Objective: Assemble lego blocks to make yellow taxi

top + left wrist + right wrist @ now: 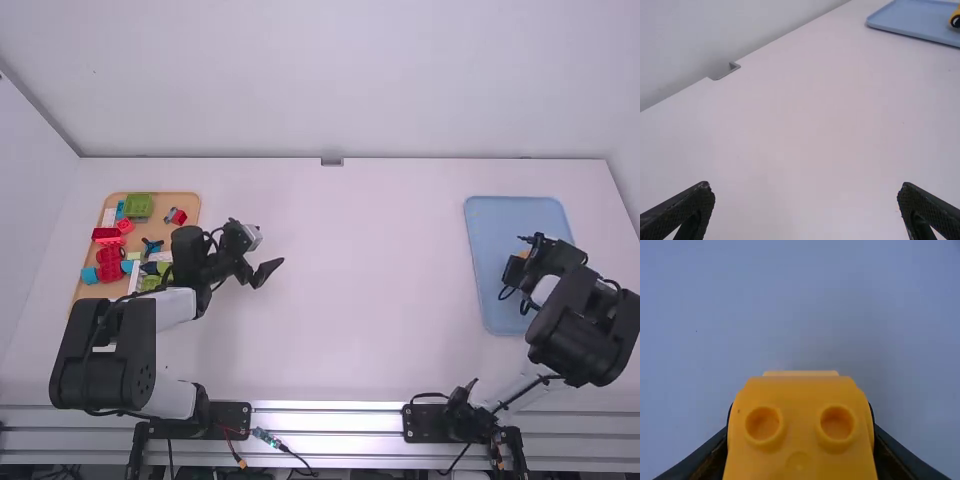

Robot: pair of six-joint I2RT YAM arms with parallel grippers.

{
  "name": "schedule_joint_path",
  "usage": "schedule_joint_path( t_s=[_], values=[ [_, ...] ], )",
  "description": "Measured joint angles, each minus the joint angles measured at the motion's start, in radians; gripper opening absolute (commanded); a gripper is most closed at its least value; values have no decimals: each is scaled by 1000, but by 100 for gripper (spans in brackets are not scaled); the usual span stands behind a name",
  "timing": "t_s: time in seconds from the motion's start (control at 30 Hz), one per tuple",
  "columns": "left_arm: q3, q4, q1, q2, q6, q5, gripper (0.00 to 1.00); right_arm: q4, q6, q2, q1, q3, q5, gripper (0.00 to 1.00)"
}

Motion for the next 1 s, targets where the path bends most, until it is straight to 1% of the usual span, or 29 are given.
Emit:
schedule_joint_path(
  t_s=[0.03, 0.13, 0.37, 0.47, 0.6, 0.7, 0.83, 0.9, 1.0],
  values=[
    [0, 3, 0, 0, 0, 0, 99, 0, 1, 0, 0, 0, 0, 99],
    [0, 8, 0, 0, 0, 0, 99, -23, -1, 0, 0, 2, 1, 99],
    [0, 7, 0, 0, 0, 0, 99, -263, 36, -12, 5, 78, 56, 99],
    [0, 7, 0, 0, -2, 0, 99, -310, 46, -55, 19, 84, 70, 99],
    [0, 33, 0, 0, -43, 0, 99, -328, 59, -165, 69, 85, 103, 99],
    [0, 68, 0, 0, -108, -19, 99, -326, 74, -253, 126, 93, 122, 99],
    [0, 130, 0, 0, -270, -123, 99, -336, 88, -345, 222, 100, 127, 99],
    [0, 144, 0, 0, -326, -165, 99, -340, 96, -371, 256, 100, 127, 99],
    [1, 108, 0, -6, -412, -245, 99, -357, 119, -431, 337, 100, 127, 99]
  ],
)
